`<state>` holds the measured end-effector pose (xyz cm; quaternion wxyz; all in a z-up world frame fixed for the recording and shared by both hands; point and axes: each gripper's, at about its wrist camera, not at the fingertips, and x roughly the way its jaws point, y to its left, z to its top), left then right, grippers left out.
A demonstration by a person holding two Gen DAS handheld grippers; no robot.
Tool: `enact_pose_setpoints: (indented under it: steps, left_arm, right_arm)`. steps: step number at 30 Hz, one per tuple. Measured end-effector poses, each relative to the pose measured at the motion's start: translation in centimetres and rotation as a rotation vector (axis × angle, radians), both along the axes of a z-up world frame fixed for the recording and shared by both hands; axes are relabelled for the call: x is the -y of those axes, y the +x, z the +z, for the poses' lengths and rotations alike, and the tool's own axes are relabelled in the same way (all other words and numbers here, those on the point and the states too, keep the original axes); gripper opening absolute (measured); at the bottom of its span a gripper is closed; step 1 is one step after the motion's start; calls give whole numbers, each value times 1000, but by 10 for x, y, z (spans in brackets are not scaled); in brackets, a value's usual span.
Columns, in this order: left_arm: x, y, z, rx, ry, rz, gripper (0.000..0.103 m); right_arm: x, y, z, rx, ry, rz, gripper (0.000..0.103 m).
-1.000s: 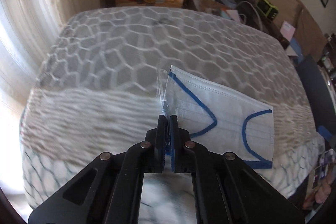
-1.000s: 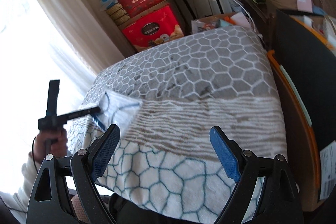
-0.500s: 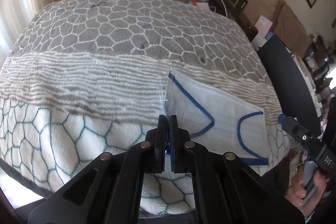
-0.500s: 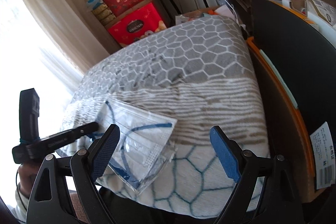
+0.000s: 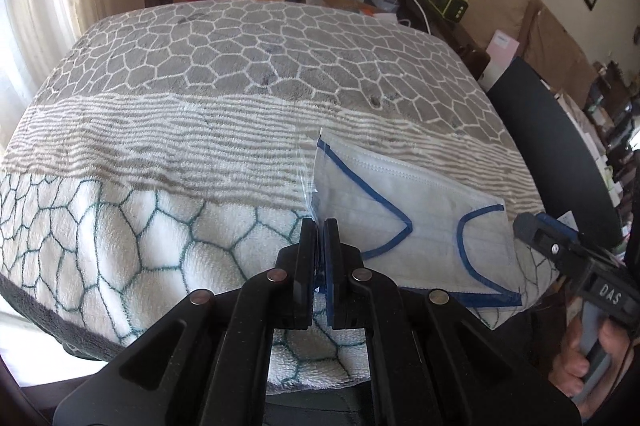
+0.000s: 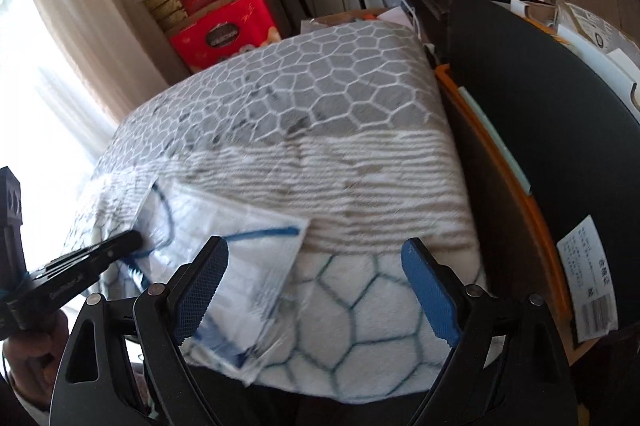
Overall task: Organize objects
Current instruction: 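Grasp the bagged mask's other edge with the right tool while the left tool holds it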
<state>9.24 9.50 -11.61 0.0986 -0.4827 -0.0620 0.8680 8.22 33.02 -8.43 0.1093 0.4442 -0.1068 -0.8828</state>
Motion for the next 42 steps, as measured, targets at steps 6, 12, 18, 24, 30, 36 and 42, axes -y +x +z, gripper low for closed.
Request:
enact_pose_setpoints:
  steps: [6,12,18,24,30,36,42]
  left_arm:
    - [-4,1,-2,-14,-15,-9,4]
    - [-13,3,0,-17,-32,-41,4]
    - [-18,5,1,-10,-26,-45,4]
    - [-21,6,0,-10,-33,-42,4]
    - [-21,7,1,-10,-30,-36,4]
    - [-18,8,2,-7,-7,-27,4]
    - [-23,12,7,-29,4,-40,4]
  right_arm:
    - [23,13,-4,-1,57,41,91]
    - [42,14,-6,-36,98,44,90]
    - [49,16,-5,-41,67,71,80]
    - [40,17,-3,-41,29,51,65]
    - [30,18,0,-51,-66,52,43]
    - [27,20,5,-80,-100,56,12]
    - [24,24,16,-125,-90,48,5]
